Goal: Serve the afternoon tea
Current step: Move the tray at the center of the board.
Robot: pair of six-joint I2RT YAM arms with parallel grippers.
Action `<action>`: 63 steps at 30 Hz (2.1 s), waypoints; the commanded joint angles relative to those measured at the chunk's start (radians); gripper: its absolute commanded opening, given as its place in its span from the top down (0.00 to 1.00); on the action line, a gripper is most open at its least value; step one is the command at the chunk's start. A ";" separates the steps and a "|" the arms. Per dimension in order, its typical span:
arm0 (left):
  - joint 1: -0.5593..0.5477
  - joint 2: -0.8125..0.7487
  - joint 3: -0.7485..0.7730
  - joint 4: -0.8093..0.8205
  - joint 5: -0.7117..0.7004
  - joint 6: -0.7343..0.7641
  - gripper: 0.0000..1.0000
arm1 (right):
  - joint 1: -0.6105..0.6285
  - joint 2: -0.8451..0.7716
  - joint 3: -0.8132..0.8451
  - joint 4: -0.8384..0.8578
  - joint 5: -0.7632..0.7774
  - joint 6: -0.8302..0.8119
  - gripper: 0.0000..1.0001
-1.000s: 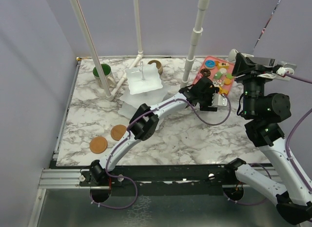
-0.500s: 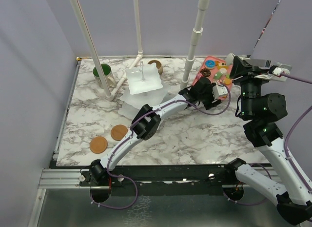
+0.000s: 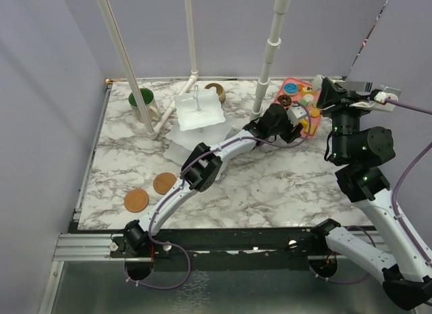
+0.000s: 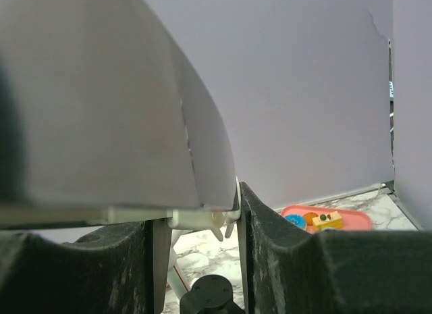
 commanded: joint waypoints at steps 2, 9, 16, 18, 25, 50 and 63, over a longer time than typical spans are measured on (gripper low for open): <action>-0.002 0.045 0.034 0.115 -0.109 -0.153 0.51 | -0.004 -0.004 -0.005 -0.020 0.016 0.018 0.72; -0.011 0.066 0.035 0.150 -0.215 -0.145 0.64 | -0.004 -0.013 0.001 -0.043 0.000 0.040 0.72; -0.033 0.082 0.023 0.163 -0.259 -0.055 0.64 | -0.004 -0.024 0.000 -0.062 -0.011 0.050 0.73; -0.034 0.085 0.020 0.159 -0.271 -0.037 0.64 | -0.004 -0.025 -0.001 -0.063 -0.010 0.053 0.73; -0.033 0.075 -0.001 0.124 -0.264 -0.001 0.64 | -0.004 -0.030 -0.006 -0.070 -0.009 0.057 0.73; -0.042 0.009 -0.034 -0.257 -0.195 0.040 0.63 | -0.004 -0.061 0.023 -0.115 -0.001 0.056 0.73; -0.040 0.006 0.000 -0.291 -0.080 0.241 0.51 | -0.004 -0.059 0.032 -0.129 -0.009 0.067 0.73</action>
